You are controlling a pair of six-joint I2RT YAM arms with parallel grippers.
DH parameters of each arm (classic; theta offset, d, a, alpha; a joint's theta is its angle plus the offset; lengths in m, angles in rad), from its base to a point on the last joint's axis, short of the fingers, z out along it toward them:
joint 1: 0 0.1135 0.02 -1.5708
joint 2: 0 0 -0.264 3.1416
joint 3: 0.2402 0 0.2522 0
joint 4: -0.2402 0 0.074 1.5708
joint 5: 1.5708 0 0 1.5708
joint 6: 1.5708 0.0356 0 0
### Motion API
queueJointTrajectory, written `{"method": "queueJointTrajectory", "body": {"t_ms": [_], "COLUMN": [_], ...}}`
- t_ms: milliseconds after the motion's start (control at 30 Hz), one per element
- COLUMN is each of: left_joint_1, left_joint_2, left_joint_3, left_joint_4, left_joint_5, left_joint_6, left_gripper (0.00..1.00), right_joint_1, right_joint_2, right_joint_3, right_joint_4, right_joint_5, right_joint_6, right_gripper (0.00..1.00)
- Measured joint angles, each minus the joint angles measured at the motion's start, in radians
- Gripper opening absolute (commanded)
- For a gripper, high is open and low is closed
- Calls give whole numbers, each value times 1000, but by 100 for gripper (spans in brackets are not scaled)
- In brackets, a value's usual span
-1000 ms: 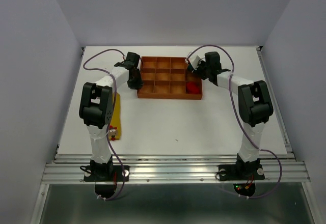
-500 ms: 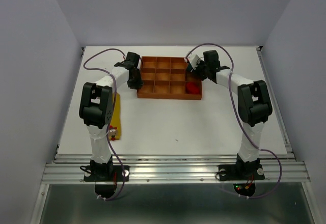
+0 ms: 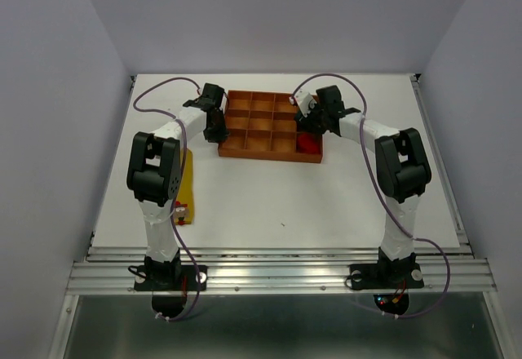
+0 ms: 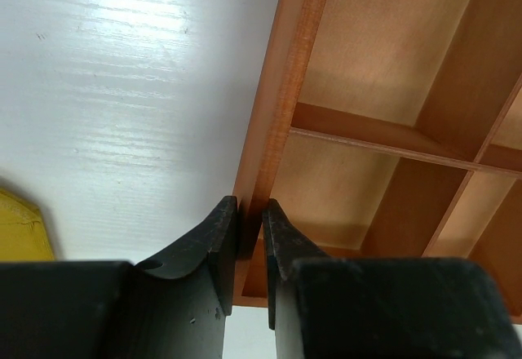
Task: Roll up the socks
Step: Place the sock in the storage box.
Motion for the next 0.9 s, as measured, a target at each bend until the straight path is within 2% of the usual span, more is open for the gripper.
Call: {"method": "queueJointTrajectory", "body": {"t_ms": [400,667,733,867,900], "left_joint_1": [-2,0,0,0,0], "left_joint_2": [2,6,8,9,9], "left_joint_3": [0,3,7,8,8], "left_joint_4": [-1,-3,-8,-7,-6], "left_joint_5": [-27,-31,-32,-31,-30], "left_joint_6": [-33,-46,-46,-46,-46], "left_gripper": [0,0,0,0,0], "right_joint_1": [2,5,5,5,5], "right_joint_2": [0,11,14,15,16], "right_joint_3": [5,22,31,42,48], "right_joint_4": [-14,-36,-49,-76,-91], "right_joint_5": [29,78,87,74,58], "right_joint_6": [31,-18,-40,-64,-66], "right_gripper": [1,1,24,27,40]}}
